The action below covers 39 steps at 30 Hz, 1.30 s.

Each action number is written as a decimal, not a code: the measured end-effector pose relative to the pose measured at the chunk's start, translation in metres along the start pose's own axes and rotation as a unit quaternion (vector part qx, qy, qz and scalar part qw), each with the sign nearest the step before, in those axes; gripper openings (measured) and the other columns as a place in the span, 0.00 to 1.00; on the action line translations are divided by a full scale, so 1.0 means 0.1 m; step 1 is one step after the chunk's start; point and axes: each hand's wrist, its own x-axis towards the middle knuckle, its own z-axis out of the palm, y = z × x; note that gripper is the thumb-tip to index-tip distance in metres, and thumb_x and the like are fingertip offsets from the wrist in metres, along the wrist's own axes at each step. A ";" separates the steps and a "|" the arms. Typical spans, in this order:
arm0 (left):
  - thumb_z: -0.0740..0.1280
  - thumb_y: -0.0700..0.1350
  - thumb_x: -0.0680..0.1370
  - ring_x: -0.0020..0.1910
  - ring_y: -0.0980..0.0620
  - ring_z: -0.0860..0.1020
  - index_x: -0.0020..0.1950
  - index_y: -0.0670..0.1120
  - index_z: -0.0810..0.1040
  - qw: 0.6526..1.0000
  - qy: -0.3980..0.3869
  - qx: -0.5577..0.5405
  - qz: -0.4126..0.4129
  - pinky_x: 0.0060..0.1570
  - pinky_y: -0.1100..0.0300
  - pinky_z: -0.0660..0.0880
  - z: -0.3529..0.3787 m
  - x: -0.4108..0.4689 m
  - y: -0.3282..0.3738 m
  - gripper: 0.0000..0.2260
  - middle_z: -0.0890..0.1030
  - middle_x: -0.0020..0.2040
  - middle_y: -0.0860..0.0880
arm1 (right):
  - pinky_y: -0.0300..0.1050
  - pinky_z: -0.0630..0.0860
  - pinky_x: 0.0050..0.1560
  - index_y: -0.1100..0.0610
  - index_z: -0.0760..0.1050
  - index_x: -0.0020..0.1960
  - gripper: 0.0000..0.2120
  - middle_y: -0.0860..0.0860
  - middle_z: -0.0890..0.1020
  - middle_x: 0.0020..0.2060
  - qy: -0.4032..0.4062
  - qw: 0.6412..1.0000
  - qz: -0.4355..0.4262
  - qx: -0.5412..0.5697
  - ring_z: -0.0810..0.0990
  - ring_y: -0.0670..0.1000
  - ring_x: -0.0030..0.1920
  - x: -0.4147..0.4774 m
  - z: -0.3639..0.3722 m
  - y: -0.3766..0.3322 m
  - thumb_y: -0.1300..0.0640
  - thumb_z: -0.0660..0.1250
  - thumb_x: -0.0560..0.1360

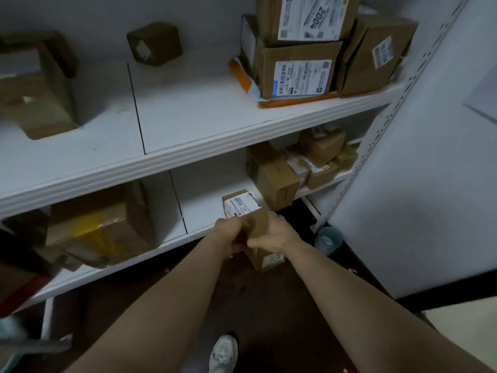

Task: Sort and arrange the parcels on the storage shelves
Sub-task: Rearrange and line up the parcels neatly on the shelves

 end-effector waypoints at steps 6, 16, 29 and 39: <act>0.67 0.30 0.74 0.35 0.47 0.78 0.52 0.37 0.75 0.999 0.040 -0.017 0.013 0.32 0.57 0.78 -0.13 0.62 0.11 0.09 0.78 0.39 0.42 | 0.51 0.60 0.68 0.40 0.50 0.77 0.41 0.56 0.65 0.70 0.038 0.988 -0.071 -0.129 0.60 0.59 0.68 0.56 0.12 -0.10 0.42 0.68 0.70; 0.64 0.31 0.77 0.44 0.50 0.79 0.75 0.47 0.62 1.000 -0.010 0.015 0.013 0.39 0.60 0.77 -0.09 1.43 0.40 0.29 0.80 0.54 0.44 | 0.54 0.60 0.67 0.47 0.62 0.72 0.28 0.61 0.64 0.68 0.141 0.967 -0.064 -0.202 0.61 0.61 0.67 1.40 0.32 -0.20 0.46 0.65 0.75; 0.57 0.27 0.77 0.53 0.48 0.78 0.67 0.46 0.70 0.998 -0.059 0.015 0.010 0.56 0.52 0.75 0.09 1.83 0.59 0.23 0.79 0.55 0.49 | 0.51 0.63 0.65 0.57 0.79 0.54 0.08 0.55 0.69 0.64 0.223 0.943 -0.103 -0.226 0.65 0.58 0.67 1.78 0.42 -0.09 0.58 0.67 0.75; 0.60 0.33 0.76 0.40 0.50 0.74 0.40 0.42 0.73 0.996 -0.012 0.090 0.018 0.44 0.57 0.75 0.18 1.21 0.78 0.07 0.75 0.41 0.46 | 0.48 0.63 0.63 0.58 0.76 0.58 0.11 0.56 0.70 0.63 0.205 0.945 -0.117 -0.225 0.65 0.57 0.65 1.26 0.01 -0.22 0.60 0.64 0.77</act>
